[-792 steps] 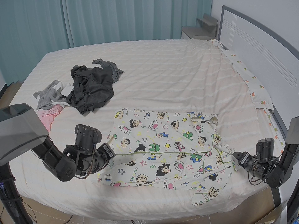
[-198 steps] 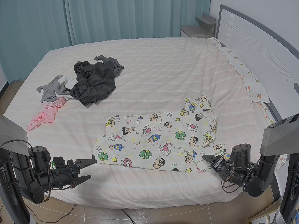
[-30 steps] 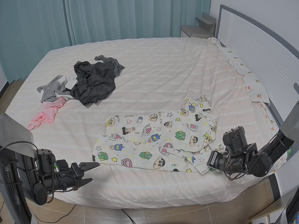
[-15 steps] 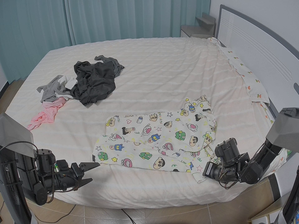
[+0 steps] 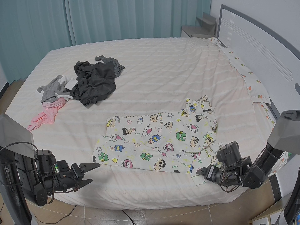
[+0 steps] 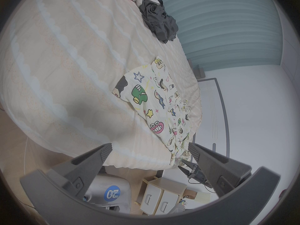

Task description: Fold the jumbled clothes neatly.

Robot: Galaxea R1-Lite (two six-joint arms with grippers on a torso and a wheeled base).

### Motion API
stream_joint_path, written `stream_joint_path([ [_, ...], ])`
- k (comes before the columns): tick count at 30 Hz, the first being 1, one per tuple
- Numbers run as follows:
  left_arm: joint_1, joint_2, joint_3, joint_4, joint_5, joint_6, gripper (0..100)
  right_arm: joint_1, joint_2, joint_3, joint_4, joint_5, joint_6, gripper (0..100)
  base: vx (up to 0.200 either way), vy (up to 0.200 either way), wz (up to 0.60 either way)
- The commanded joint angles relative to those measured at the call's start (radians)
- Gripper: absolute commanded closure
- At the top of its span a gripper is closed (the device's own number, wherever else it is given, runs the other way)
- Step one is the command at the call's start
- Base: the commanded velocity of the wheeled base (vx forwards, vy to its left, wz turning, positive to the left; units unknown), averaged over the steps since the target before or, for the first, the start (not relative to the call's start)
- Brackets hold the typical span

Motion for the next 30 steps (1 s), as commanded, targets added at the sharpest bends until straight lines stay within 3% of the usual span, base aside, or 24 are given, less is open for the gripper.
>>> stream_joint_path([
  [1,0.0,0.002,-0.001,-0.018,0.0,0.0,0,-0.019,-0.082,0.044,-0.046,0.004,0.003,0,0.0,0.0,0.0],
  [8,0.0,0.002,0.0,-0.018,0.002,0.0,0,-0.061,-0.064,0.046,-0.109,0.007,0.042,0,0.0,0.0,0.0],
  [9,0.0,0.002,0.0,-0.018,0.002,0.0,0,-0.059,-0.051,0.044,-0.118,0.007,0.097,0,0.0,0.0,0.0],
  [12,0.0,0.002,0.0,-0.018,0.0,0.0,0,-0.058,-0.031,0.047,-0.129,0.007,0.158,0,0.0,0.0,0.0],
  [20,0.0,0.002,0.0,-0.018,0.003,0.0,0,-0.059,-0.022,0.086,-0.206,0.032,0.269,0,0.0,0.0,0.0],
  [30,0.0,0.002,0.0,-0.018,0.003,0.0,0,-0.072,0.062,0.105,-0.427,0.021,0.298,0,0.0,0.0,0.0],
])
